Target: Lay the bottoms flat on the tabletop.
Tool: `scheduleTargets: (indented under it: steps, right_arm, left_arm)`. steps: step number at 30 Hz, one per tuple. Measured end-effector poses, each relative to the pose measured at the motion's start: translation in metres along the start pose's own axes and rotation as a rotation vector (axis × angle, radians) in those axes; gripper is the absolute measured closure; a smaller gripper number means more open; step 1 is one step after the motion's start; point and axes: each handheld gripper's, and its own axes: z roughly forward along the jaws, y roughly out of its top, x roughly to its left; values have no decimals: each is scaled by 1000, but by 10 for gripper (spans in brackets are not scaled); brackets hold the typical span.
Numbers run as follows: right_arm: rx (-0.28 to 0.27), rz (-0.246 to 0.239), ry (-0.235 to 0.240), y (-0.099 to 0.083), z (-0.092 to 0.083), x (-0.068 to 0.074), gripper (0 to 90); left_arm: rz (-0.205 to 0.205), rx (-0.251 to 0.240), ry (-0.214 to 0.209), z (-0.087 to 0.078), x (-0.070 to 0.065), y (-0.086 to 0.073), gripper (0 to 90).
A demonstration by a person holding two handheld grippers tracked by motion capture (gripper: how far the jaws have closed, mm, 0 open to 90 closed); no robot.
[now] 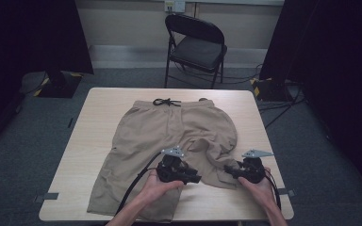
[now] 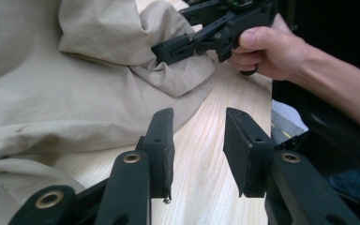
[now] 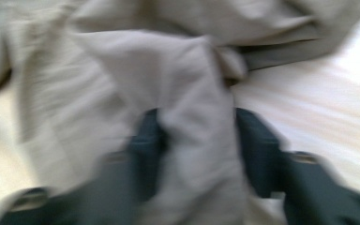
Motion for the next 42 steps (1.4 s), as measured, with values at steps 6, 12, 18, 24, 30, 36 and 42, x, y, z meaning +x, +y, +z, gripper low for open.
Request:
scheduleTargets:
  steps: [6, 12, 18, 24, 30, 36, 42]
  right_arm:
    - [23, -44, 177, 2, 7, 32, 841]
    - [-26, -19, 183, 11, 7, 36, 717]
    - [-92, 39, 127, 12, -5, 16, 731]
    - [-139, 75, 84, 11, -14, 4, 817]
    - [-161, 107, 49, 8, -19, -7, 790]
    - [-179, 135, 26, 7, -22, -15, 768]
    - [-165, 140, 26, 5, -20, -17, 759]
  left_arm:
    - [16, 12, -5, 8, -5, -2, 629]
    - [18, 37, -22, 23, -7, -5, 630]
    - [25, 70, -15, 45, -9, -10, 598]
    - [51, 81, 8, 62, -14, -13, 520]
    - [78, 85, 46, 69, -18, -19, 503]
    - [133, 64, 120, 70, -24, -24, 586]
    - [153, 99, 140, 68, -23, -23, 863]
